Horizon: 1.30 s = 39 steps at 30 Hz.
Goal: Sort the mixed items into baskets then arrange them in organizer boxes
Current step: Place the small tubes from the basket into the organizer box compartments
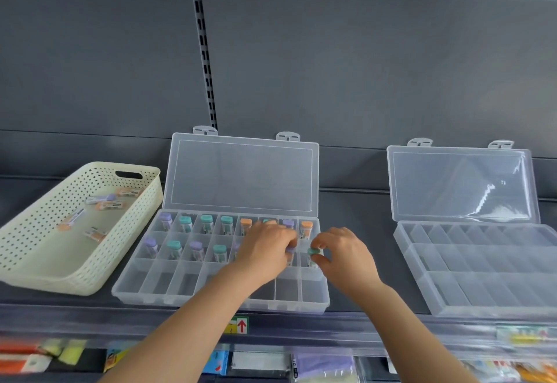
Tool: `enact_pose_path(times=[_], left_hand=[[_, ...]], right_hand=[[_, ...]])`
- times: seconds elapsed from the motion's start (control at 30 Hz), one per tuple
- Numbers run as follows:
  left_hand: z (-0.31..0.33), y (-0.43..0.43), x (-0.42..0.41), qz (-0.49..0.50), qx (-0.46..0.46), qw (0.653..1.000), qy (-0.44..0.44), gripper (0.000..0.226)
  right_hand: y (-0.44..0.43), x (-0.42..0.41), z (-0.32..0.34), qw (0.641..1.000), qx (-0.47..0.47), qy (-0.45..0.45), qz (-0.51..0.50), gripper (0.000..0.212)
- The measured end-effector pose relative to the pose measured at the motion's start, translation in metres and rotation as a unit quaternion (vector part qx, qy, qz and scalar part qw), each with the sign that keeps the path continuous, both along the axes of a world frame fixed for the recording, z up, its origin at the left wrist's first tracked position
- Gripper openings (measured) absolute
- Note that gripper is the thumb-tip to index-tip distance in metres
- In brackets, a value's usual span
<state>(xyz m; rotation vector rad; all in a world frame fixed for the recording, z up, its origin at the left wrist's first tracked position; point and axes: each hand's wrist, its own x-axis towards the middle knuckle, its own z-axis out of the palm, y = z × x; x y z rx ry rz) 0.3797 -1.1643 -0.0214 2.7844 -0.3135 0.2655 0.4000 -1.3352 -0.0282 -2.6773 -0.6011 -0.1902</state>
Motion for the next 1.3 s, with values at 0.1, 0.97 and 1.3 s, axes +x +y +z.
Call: enact_pose_path(times=[0.1, 0.97, 1.3], left_hand=[[-0.001, 0.002, 0.0, 0.0, 0.001, 1.0, 0.0, 0.009], [0.047, 0.178, -0.067, 0.246, 0.182, 0.952, 0.008, 0.028], [0.04, 0.306, -0.073, 0.285, 0.209, 0.928, 0.121, 0.037]], right_hand=[[-0.003, 0.001, 0.0, 1.0, -0.007, 0.002, 0.0, 0.016], [0.172, 0.011, 0.041, 0.98, -0.107, -0.044, 0.164, 0.041], [0.321, 0.001, 0.052, 0.955, -0.152, -0.033, 0.252, 0.04]])
